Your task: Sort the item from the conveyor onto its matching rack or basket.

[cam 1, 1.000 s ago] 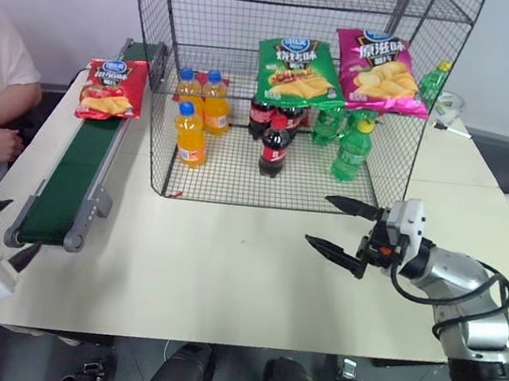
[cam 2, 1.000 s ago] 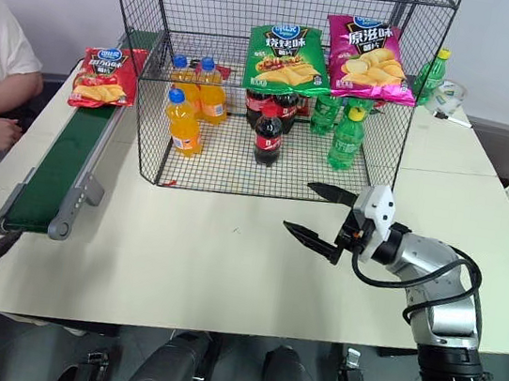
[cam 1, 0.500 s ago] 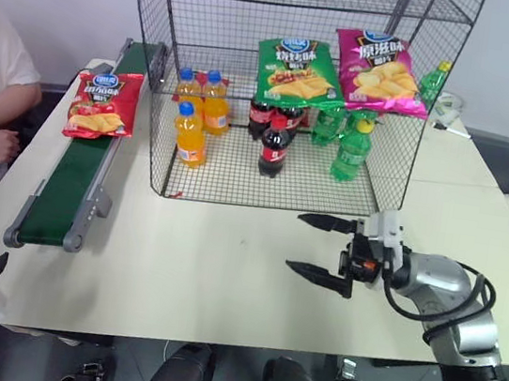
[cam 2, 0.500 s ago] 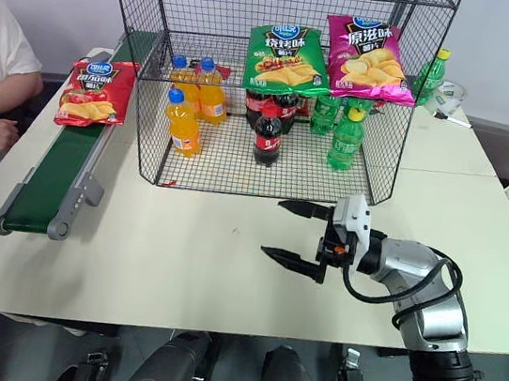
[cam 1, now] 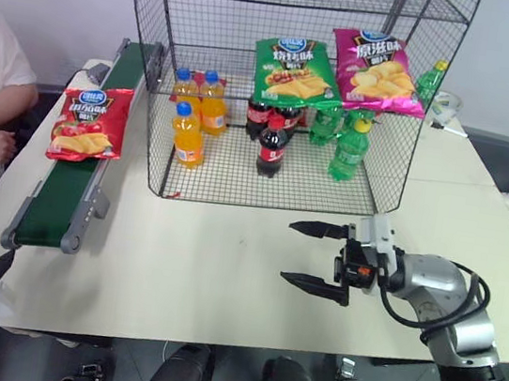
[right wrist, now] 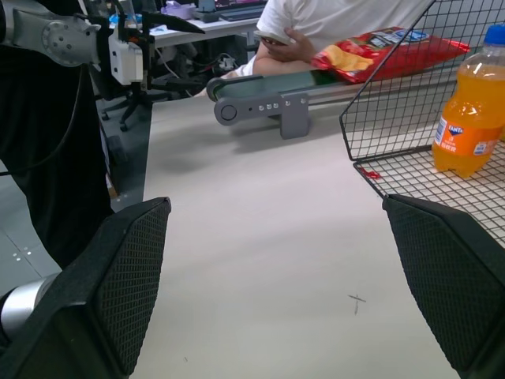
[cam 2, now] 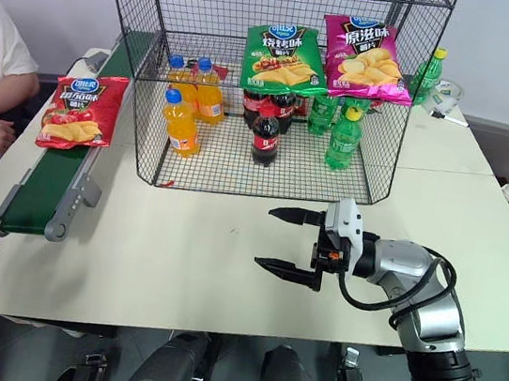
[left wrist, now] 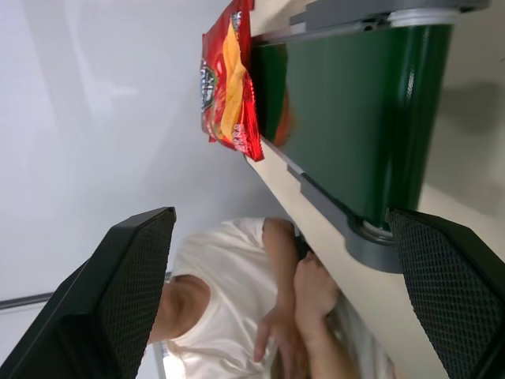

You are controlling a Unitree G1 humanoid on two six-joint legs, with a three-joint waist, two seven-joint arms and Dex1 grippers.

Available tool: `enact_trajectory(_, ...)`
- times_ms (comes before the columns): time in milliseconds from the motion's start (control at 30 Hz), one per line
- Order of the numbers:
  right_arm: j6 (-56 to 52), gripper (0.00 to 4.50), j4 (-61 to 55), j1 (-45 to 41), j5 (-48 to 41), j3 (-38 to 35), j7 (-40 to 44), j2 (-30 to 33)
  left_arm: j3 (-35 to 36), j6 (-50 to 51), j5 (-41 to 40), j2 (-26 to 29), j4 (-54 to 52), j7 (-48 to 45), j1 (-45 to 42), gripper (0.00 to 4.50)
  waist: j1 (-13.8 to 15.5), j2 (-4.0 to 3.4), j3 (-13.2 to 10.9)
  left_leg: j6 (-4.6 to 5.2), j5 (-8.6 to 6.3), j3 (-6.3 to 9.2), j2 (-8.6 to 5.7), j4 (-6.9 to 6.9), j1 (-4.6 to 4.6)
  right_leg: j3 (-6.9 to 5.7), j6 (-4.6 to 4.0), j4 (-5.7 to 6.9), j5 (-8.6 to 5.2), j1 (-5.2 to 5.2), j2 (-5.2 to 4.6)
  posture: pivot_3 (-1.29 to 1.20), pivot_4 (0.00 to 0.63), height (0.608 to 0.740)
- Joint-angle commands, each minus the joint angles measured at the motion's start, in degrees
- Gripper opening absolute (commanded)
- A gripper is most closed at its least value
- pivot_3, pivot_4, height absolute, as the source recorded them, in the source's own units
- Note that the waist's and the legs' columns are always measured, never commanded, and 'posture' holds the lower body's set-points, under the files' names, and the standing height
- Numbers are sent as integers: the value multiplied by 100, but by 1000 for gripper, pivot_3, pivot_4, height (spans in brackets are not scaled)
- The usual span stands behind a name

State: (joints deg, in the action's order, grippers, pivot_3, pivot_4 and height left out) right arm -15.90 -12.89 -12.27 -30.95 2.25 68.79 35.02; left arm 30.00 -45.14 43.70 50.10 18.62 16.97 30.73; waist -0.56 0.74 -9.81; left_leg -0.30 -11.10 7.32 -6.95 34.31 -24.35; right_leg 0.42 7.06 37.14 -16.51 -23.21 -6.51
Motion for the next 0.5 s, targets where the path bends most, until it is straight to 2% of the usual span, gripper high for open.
enact_trajectory(33,97,4500,-16,-85,-18,-78,-13,-1,-41,76,-155,94,-115,98,19,4456,0,1,1,0,0,0,0,0,0,0,0,0,0,0,0,0,150,740)
enact_trajectory(500,275,4500,149,-193,117,-111,-152,-83,-474,356,-334,80,-49,108,-223,4456,-5,3,2,0,1,0,0,1,2,-1,2,3,2,0,1,0,150,740)
